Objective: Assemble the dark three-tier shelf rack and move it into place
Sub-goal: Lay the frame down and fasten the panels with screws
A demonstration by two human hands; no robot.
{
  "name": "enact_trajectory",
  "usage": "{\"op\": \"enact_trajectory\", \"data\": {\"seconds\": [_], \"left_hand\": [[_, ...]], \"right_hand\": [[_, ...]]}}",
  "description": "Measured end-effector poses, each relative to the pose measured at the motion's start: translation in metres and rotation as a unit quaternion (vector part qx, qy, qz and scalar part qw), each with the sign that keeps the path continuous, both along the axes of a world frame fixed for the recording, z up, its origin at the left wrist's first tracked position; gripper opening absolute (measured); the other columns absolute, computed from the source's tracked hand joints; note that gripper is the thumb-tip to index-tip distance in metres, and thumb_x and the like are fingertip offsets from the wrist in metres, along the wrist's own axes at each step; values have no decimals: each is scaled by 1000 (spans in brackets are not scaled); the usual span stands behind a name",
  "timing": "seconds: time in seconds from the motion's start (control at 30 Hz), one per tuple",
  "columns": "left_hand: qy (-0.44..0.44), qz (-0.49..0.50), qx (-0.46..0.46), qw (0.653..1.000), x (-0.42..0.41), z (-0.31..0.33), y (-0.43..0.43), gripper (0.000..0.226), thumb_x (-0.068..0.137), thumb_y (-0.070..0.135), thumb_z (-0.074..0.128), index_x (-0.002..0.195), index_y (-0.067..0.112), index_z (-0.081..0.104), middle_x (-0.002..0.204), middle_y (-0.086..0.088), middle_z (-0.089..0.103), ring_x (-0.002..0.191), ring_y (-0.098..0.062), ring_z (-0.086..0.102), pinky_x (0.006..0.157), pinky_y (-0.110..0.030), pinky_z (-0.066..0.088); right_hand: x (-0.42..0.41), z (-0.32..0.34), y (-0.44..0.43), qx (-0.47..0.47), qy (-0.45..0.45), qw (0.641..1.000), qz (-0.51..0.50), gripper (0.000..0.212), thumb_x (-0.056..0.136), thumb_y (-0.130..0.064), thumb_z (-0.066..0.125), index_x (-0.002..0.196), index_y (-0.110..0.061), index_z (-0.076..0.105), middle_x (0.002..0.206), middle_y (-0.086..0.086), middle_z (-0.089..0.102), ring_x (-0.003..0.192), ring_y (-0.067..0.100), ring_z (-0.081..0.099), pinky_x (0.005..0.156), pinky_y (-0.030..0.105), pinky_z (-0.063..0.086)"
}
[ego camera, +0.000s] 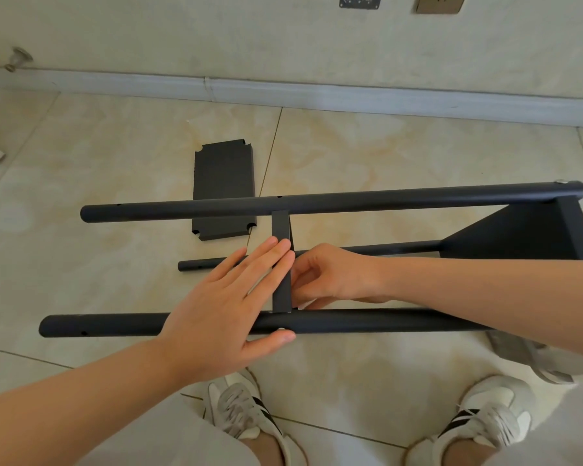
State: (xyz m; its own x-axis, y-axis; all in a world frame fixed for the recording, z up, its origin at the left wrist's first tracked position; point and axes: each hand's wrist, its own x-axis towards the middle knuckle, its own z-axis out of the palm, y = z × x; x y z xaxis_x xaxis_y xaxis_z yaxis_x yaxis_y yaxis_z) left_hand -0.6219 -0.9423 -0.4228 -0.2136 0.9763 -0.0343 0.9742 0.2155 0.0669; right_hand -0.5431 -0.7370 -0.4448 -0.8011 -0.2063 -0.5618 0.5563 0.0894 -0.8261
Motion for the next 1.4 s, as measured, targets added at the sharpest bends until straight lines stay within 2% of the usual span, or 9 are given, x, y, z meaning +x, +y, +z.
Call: {"op": "enact_trajectory", "data": {"seconds": [0.1,0.27,0.4,0.47,0.57,0.73,1.23,1.4], "left_hand": [[2,2,1,1000,0,-1,0,84,98,71,28,160,14,19,167,-1,17,156,-13,4,125,-29,7],[7,0,0,1000,-1,-2,0,84,98,71,28,160,14,19,167,0,17,156,-13,3,124,-29,7],[9,0,-1,1000,-1,-2,0,84,98,71,28,160,15,18,167,-1,17,156,-13,2,124,-29,6],[8,0,-1,1000,-1,-2,0,84,98,71,28,160,15,17,167,-1,17,156,-13,3,124,-29,7],[5,0,-2,1000,-1,-2,-1,84,98,71,29,160,15,18,167,-2,19,156,-15,7,124,-31,10],[9,1,-5,1000,0,0,0,84,98,71,28,160,15,19,167,-2,19,156,-15,7,123,-31,11],[5,1,-5,1000,0,-1,0,84,98,71,28,160,15,19,167,-2,19,156,-15,8,123,-32,13],[8,2,-3,1000,-1,-2,0,85,97,72,30,160,15,20,167,-1,19,156,-14,5,123,-31,11]], "right_hand": [[-1,1,4,-21,-12,1000,-2,20,90,-5,67,108,2,68,107,20,72,107,34,67,96,45,55],[-4,1,6,-33,-40,999,5,20,89,-9,70,107,1,71,108,18,71,97,24,69,96,41,55],[-5,-1,8,-41,-47,998,6,21,91,-9,68,109,1,72,110,18,71,107,31,67,98,40,54],[-5,-1,7,-40,-44,998,3,21,91,-9,67,109,1,72,111,17,71,106,29,67,98,40,54],[-5,-2,6,-33,-42,999,4,21,91,-7,66,110,1,72,111,17,71,105,29,66,98,40,54],[-6,-2,4,-27,-45,999,14,21,91,-7,65,110,2,71,109,17,72,95,19,67,99,40,54],[-9,2,7,-50,-114,991,39,29,96,-13,62,118,5,65,121,22,66,97,19,61,107,45,47],[-9,0,6,-62,-130,988,47,31,96,-14,61,121,5,63,112,15,67,96,19,59,107,45,47]]}}
